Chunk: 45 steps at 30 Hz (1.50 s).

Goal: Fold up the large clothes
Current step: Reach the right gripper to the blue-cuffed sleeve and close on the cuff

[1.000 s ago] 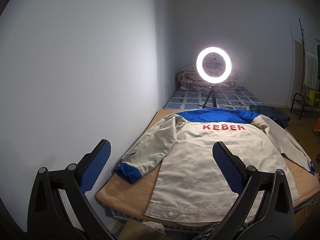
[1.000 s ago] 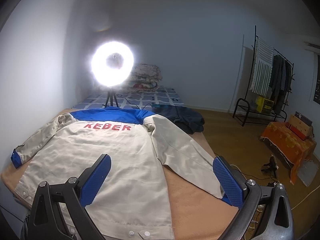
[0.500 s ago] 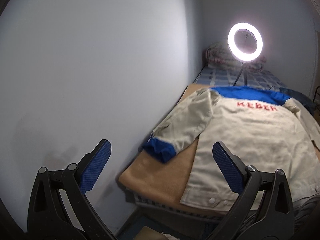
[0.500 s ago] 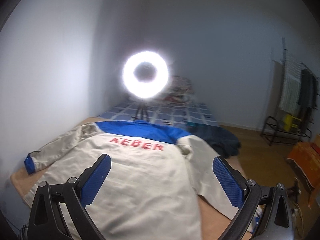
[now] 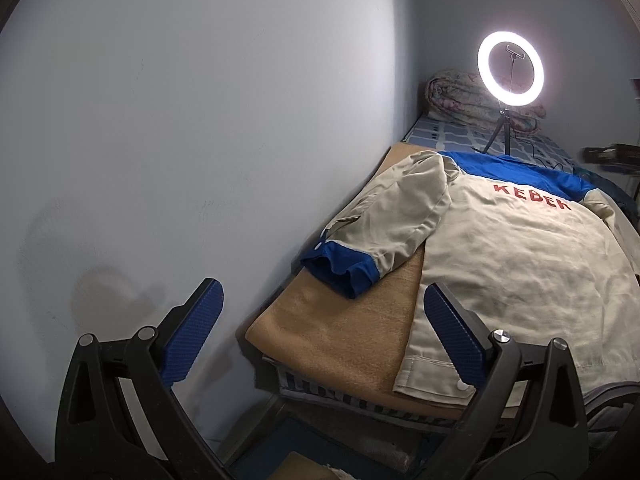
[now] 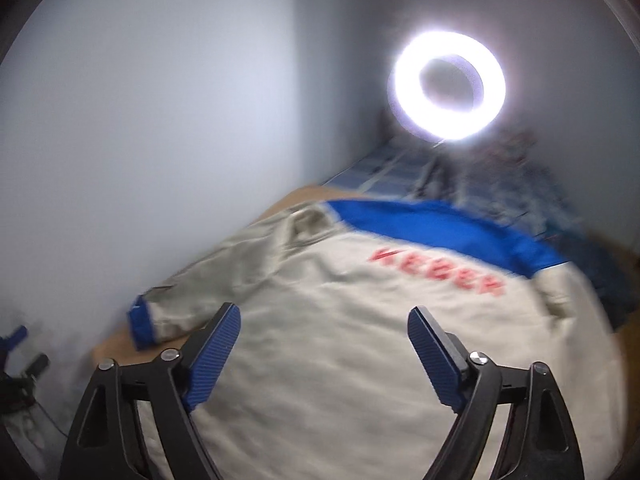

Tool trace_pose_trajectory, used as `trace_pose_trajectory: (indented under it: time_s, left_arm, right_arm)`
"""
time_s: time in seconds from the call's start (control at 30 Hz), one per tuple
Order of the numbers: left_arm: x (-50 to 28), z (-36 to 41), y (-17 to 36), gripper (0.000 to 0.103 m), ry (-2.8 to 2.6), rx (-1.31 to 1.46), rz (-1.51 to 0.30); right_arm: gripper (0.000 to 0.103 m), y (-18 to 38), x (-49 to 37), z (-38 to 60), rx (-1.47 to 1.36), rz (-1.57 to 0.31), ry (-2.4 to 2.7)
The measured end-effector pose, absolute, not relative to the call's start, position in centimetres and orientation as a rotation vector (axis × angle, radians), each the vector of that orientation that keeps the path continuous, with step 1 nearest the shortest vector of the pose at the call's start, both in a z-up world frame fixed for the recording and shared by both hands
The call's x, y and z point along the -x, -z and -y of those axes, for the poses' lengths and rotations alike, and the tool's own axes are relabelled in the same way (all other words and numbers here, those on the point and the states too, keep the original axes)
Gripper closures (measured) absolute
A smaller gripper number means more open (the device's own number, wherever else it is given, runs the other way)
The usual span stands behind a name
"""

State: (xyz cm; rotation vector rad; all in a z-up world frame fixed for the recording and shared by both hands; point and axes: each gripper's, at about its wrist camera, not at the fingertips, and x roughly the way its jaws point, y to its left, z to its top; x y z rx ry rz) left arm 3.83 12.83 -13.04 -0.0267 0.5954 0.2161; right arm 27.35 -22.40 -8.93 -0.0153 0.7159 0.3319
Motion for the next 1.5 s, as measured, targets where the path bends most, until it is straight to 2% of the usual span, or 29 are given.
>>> trace_pose_trajectory:
  time_s: [0.37, 0.5, 0.67, 0.77, 1.07, 1.27, 1.43, 1.47, 1.5]
  left_arm:
    - [-4.9, -14.0, 15.0, 0.001, -0.187, 0.009, -0.621]
    - [-5.2, -14.2, 15.8, 0.001, -0.181, -0.009, -0.625]
    - [-5.2, -14.9, 16.7, 0.001, -0.18, 0.009, -0.649]
    - [-5.0, -15.3, 17.2, 0.002, -0.177, 0.02, -0.66]
    - [-4.8, -16.3, 18.0, 0.003, -0.17, 0.04, -0.68]
    - [-4.7, -16.7, 17.9, 0.005, -0.166, 0.052, -0.678]
    - [-4.6, -16.9, 18.0, 0.006, -0.169, 0.056, -0.683]
    - [-4.5, -17.0, 18.0, 0.006, -0.171, 0.058, -0.683]
    - [-4.4, -17.0, 18.0, 0.006, -0.172, 0.062, -0.683]
  right_arm:
    - [0.025, 19.2, -35.2, 11.4, -0.212, -1.019, -0.489]
    - [0.038, 23.2, -37.9, 8.2, -0.345, -1.18, -0.498]
    - [0.047, 26.1, -39.1, 3.8, -0.467, -1.349, -0.529]
    - [0.047, 27.4, -39.2, 0.7, -0.447, -1.423, -0.533]
    - [0.047, 29.4, -38.8, -3.6, -0.32, -1.511, -0.442]
    - [0.049, 30.0, -36.6, -2.1, -0.453, -1.587, -0.453]
    - [0.049, 30.5, -36.4, -2.3, -0.48, -1.58, -0.428]
    - [0.052, 30.4, -36.4, -2.5, -0.468, -1.574, -0.428]
    - [0.065, 30.3, -36.3, -2.7, -0.445, -1.571, -0.427]
